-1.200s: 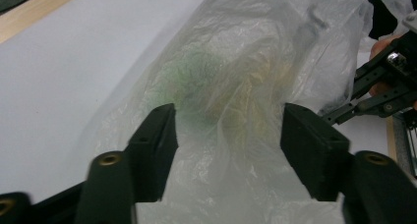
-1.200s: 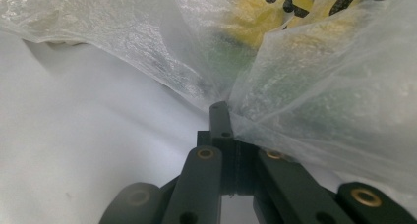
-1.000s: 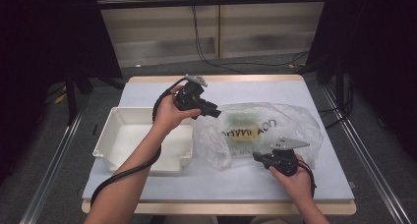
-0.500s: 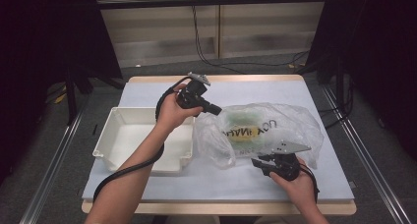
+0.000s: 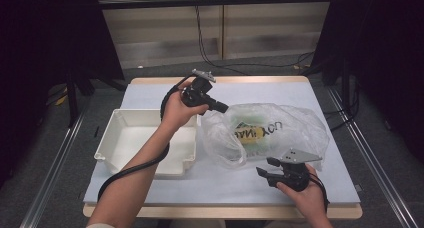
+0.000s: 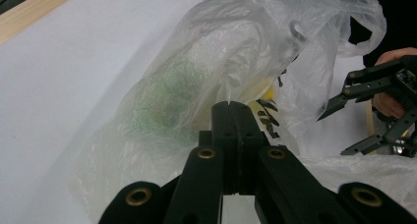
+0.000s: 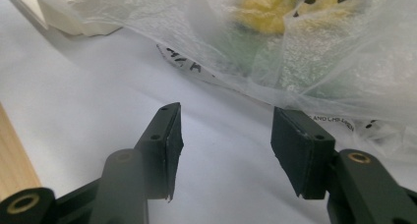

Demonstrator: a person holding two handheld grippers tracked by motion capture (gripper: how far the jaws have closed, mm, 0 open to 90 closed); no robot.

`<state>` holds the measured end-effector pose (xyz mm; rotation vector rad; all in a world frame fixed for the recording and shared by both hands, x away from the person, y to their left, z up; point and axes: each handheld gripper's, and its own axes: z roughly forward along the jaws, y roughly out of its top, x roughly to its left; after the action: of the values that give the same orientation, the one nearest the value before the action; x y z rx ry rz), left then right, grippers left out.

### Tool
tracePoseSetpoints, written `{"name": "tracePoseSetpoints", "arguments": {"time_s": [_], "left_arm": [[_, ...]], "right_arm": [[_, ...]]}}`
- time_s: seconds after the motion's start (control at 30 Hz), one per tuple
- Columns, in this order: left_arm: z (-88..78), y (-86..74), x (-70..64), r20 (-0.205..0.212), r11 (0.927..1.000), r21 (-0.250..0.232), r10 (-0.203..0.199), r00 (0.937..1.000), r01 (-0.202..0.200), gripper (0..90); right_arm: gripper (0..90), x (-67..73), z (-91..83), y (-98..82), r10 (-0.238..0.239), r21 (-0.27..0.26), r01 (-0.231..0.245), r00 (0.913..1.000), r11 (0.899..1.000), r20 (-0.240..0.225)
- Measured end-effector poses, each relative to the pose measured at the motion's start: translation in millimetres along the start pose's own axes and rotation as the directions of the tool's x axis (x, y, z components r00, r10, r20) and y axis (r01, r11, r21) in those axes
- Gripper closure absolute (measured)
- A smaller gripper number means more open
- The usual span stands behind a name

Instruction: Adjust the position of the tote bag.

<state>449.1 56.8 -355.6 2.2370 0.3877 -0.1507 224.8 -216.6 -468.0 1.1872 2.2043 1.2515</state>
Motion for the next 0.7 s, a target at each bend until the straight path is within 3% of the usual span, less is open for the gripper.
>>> {"name": "tracePoseSetpoints", "arguments": {"time_s": [0.23, 0.3, 0.7], "left_arm": [[2.3, 1.4, 0.7, -0.005, 0.9996, -0.013, -0.025, 0.9997, 0.025, 90.0], [3.9, 1.2, 2.0, 0.002, 0.9998, -0.014, -0.014, 0.9999, 0.014, 90.0], [3.4, 4.9, 1.8, 0.011, 0.9999, -0.007, -0.013, 0.9999, 0.013, 90.0]], "right_arm": [[45.5, 9.7, 1.5, 4.2, -0.011, 0.002, 0.011, 0.9984, 1.0, -0.055], [44.1, 12.3, 3.3, 4.2, -0.012, 0.009, 0.012, 0.9981, 1.0, -0.06], [42.5, 16.2, 8.3, 15.0, -0.028, -0.023, 0.027, 0.9982, 0.999, -0.053]]}}
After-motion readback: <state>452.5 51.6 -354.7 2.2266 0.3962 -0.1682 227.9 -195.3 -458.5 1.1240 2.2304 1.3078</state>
